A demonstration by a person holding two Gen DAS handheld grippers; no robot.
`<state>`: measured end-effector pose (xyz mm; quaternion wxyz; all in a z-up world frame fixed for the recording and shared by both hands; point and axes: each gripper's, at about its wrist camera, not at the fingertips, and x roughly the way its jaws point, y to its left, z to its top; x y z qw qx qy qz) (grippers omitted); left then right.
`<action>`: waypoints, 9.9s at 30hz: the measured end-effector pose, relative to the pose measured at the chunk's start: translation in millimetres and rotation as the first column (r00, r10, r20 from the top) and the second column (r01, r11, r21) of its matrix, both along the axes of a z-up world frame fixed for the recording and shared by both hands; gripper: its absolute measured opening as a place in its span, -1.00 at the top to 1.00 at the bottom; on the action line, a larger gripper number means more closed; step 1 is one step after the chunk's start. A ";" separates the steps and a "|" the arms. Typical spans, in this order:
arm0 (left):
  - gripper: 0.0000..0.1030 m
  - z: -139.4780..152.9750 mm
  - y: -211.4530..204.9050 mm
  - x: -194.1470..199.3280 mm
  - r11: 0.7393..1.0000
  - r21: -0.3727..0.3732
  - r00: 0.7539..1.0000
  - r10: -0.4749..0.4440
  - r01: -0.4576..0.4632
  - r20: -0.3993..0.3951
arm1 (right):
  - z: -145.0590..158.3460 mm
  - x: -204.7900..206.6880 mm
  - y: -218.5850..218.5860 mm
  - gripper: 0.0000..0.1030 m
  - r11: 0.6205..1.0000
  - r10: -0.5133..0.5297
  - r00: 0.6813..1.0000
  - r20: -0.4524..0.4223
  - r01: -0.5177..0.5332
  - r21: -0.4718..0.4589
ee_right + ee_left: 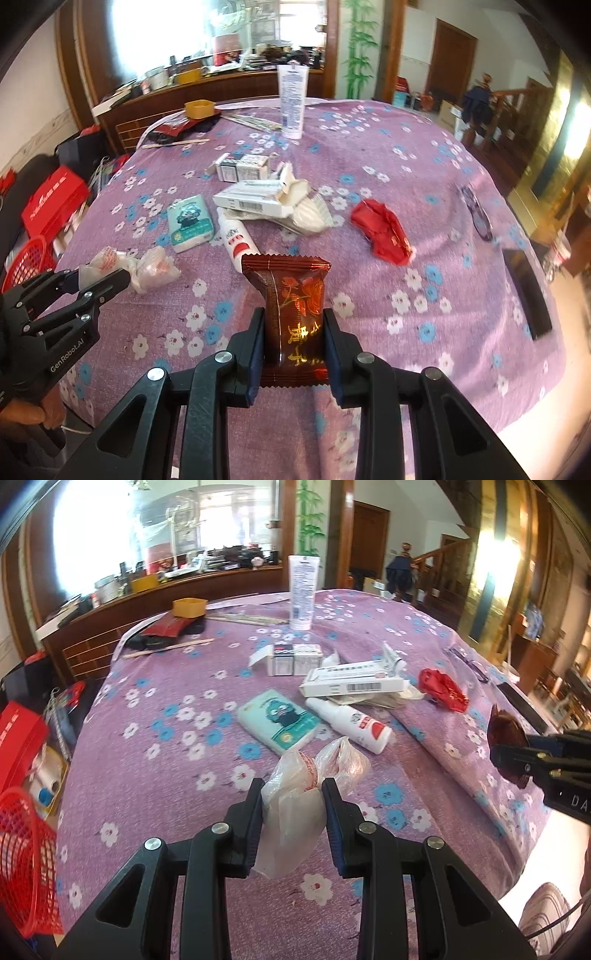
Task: Collect trash
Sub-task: 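Lift the white bag with the left tool while the right tool lifts the candy, then carry both items over the red basket and open both tools to drop them, then move both open tools back over the table, then grasp the white spray bottle with the right tool while the left tool grasps the green tissue pack, then hold the tissue pack in the left tool and spray bottle in the right tool above the table, then carry both items over the red basket and open both tools to drop them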
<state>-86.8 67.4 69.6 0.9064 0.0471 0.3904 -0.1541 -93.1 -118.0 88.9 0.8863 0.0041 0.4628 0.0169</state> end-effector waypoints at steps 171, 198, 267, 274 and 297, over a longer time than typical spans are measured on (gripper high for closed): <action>0.14 -48.8 -9.3 111.9 0.948 0.007 0.898 0.305 -0.319 -0.317 | -12.8 18.0 -61.8 0.37 0.963 0.185 0.981 -0.064 -0.167 0.211; 0.38 -6.7 6.8 -2.0 0.949 0.136 0.954 0.294 -0.285 -0.050 | -25.5 36.2 32.5 0.37 0.925 0.330 0.943 -0.045 -0.314 0.214; 0.38 2.2 22.5 -15.5 0.940 0.077 0.942 0.335 -0.331 -0.038 | -19.7 20.5 38.6 0.37 0.933 0.329 0.942 -0.062 -0.314 0.178; 0.37 4.1 33.2 -19.7 0.933 0.071 0.934 0.356 -0.353 -0.035 | -18.5 19.5 52.3 0.37 0.924 0.358 0.932 -0.064 -0.343 0.171; 0.37 18.6 92.1 -28.6 0.904 0.001 0.904 0.427 -0.427 -0.029 | -13.5 23.1 99.1 0.36 0.904 0.414 0.907 -0.077 -0.401 0.148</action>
